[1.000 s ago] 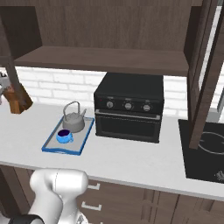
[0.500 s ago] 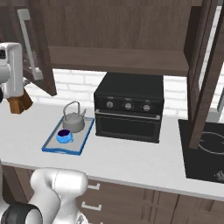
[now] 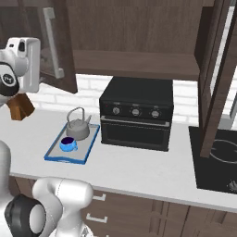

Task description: Pick the kettle from the counter and place it on the tray. Then pick the mug from the cabinet and place it on the tray. Then close the cabinet doors.

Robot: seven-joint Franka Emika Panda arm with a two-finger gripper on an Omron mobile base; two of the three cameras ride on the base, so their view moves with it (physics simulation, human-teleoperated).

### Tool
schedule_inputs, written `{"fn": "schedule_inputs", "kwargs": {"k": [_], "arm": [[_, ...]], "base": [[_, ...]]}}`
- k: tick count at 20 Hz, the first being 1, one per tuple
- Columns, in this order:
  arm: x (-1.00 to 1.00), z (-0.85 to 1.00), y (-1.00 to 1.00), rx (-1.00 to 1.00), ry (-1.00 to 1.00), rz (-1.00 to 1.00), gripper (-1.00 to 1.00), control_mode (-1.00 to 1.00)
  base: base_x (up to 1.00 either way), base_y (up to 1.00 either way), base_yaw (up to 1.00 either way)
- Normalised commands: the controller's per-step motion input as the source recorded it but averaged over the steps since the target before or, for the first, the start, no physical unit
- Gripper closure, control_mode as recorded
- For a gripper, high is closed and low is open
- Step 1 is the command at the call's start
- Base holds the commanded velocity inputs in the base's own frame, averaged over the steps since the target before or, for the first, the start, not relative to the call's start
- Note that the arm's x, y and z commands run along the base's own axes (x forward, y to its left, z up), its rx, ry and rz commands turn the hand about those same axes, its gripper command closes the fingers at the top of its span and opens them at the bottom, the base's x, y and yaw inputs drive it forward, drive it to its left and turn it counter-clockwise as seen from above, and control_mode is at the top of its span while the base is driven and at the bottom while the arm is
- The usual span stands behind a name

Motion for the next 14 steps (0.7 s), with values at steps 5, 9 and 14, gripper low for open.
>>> {"fn": "schedule_inputs", "kwargs": {"k": [5,9,14], "arm": [[0.47,0.00,-0.45,0.01,0.00,0.03,-1.00,-1.00],[0.68,-0.04,-0.38,0.00,0.00,0.05,-1.00,-1.00],[0.69,-0.01,-0.29,0.02,0.01,0.11,-1.00,-1.00]], "base": [[0.00,0.00,0.00],[0.00,0.00,0.00],[0.00,0.00,0.00]]}}
